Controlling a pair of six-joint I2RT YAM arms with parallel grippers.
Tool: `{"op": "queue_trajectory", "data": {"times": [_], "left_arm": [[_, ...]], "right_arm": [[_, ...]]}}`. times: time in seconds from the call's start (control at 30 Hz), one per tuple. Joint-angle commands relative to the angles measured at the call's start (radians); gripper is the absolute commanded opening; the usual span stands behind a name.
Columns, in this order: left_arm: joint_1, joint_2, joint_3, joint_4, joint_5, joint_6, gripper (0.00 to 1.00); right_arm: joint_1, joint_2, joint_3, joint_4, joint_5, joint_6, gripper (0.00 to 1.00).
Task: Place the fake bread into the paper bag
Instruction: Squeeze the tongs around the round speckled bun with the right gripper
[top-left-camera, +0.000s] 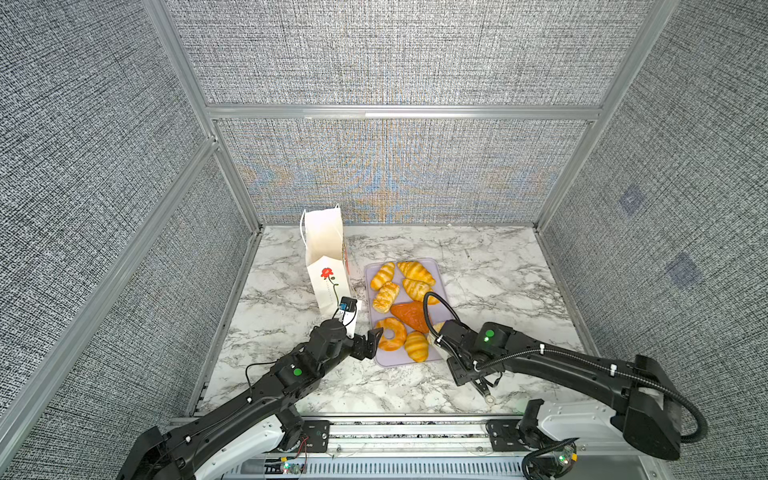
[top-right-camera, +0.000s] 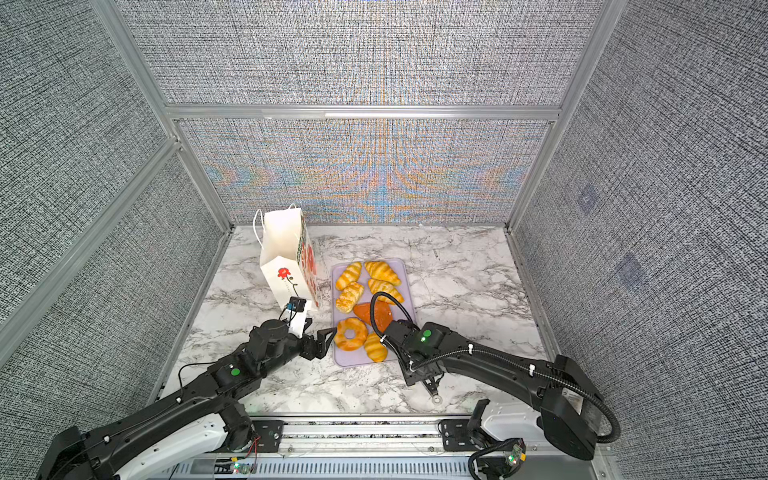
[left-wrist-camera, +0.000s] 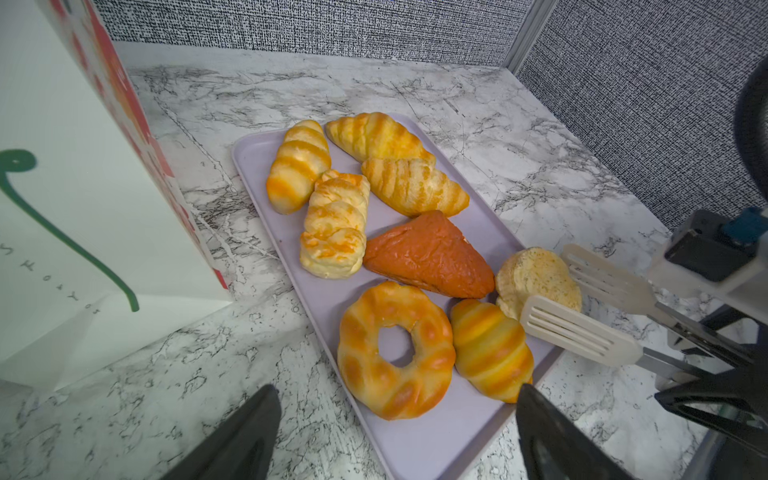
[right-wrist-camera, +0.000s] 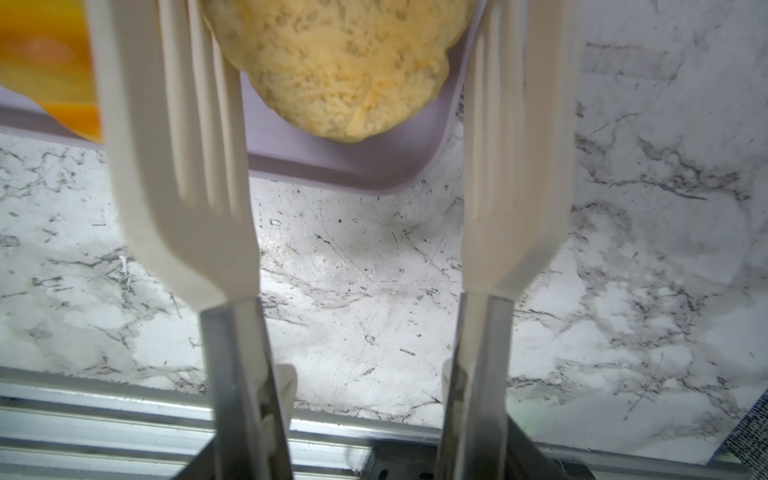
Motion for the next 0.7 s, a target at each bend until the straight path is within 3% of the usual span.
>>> {"op": "queue_trajectory", "data": {"times": [0.0,0.17,0.53,0.67], "left_arm": [[-0.002,0.001,-0.001,-0.002,0.002,-0.001,0.90],[-0.003,0.002,-0.003,-0.003,-0.002,-0.004,0.90],[-0.004,-0.012,-0.029,0.015,-0.009,-0.024,0.91],[-0.003,-0.030,-0.044,0.026,-0.016,-0.029,0.93]], "right_arm": [[-0.008,0.009,0.008,0.001,-0.007,-0.023,0.64],[-0.020,0.029,0.013,0.014,-0.029,-0.045,0.63],[-0.037,-0.001,-0.001,0.031,-0.047,-0.052,0.46],[-0.044,-0.024,-0.001,0.034,-0.050,-0.054,0.45]]}}
